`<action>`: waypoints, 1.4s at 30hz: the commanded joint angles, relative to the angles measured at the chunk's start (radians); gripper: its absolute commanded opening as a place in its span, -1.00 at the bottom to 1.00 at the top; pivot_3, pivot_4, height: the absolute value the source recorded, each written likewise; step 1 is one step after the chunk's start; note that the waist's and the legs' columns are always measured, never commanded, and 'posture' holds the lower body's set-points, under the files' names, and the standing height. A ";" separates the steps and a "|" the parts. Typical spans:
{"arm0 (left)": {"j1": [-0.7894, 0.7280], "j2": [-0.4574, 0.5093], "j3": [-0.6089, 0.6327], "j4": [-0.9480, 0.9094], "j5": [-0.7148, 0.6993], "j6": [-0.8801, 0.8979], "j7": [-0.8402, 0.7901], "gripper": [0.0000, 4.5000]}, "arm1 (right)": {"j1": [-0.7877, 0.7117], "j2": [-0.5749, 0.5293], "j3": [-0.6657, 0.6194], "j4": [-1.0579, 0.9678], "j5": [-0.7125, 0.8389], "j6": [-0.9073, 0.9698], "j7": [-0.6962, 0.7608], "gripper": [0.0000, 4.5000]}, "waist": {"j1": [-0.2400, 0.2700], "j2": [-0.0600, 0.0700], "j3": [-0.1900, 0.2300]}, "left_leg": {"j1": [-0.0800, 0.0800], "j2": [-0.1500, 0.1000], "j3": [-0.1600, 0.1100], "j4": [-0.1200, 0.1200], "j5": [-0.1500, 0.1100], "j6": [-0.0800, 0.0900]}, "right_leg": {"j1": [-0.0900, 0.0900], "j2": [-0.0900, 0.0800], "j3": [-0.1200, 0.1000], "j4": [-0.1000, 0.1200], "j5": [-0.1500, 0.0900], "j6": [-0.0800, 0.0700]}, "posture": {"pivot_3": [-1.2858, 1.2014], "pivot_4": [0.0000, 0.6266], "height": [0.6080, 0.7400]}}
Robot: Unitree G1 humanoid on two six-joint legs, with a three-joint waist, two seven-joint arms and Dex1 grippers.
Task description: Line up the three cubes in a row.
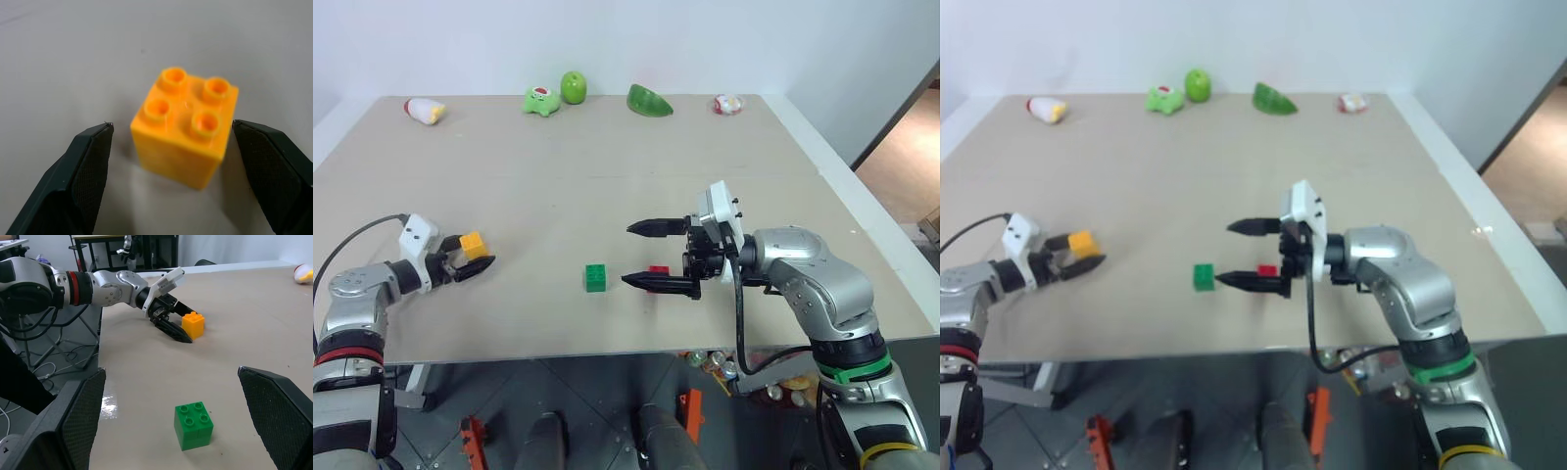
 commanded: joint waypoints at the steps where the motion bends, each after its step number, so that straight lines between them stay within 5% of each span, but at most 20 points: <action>1: -0.018 0.013 0.012 -0.005 -0.007 -0.013 -0.005 0.78 | -0.027 -0.001 -0.003 -0.004 -0.004 -0.019 0.004 1.00 | -0.001 0.000 0.000 | 0.000 0.000 0.000 0.000 0.000 0.000 | 0.000 0.000 0.000 0.000 0.000 0.000 | 0.03 -0.52 0.90; 4: -0.012 0.018 0.014 -0.005 -0.008 -0.014 -0.010 0.78 | -0.030 0.001 -0.002 0.004 -0.009 -0.023 0.006 1.00 | -0.001 0.000 0.000 | 0.000 0.001 0.000 -0.001 0.000 0.000 | 0.000 0.002 0.000 0.000 0.000 0.000 | 0.03 -0.52 0.90; 12: -0.006 0.022 0.017 -0.026 -0.018 -0.008 -0.037 -0.40 | -0.041 0.004 -0.001 0.028 -0.019 -0.035 0.011 1.00 | -0.001 0.000 0.000 | 0.000 0.001 -0.001 0.000 0.000 0.000 | 0.000 0.002 0.000 0.000 0.000 0.000 | 0.03 -0.52 0.90; 21: 0.019 -0.020 -0.051 -0.201 -0.019 0.018 -0.089 -0.40 | -0.051 0.002 -0.005 0.060 -0.034 -0.060 0.022 1.00 | -0.001 0.000 0.000 | 0.000 0.001 -0.001 0.000 0.000 0.000 | 0.000 0.002 0.000 0.000 0.000 0.000 | 0.03 -0.52 0.90; 28: 0.093 -0.073 -0.148 -0.467 -0.049 0.099 -0.172 -0.40 | -0.004 -0.112 -0.067 0.087 0.006 -0.059 0.137 1.00 | 0.001 0.000 0.000 | -0.001 0.001 0.000 0.000 0.000 0.000 | 0.000 0.002 0.001 0.000 -0.001 0.000 | 0.03 -0.52 0.90; 42: 0.044 -0.076 -0.205 -0.420 -0.052 0.106 -0.310 -0.40 | 0.054 -0.173 -0.135 0.178 -0.024 -0.095 0.114 1.00 | -0.005 0.000 0.000 | 0.001 0.001 0.000 0.001 0.000 0.000 | 0.000 0.004 0.002 0.000 0.001 -0.001 | 0.03 -0.52 0.90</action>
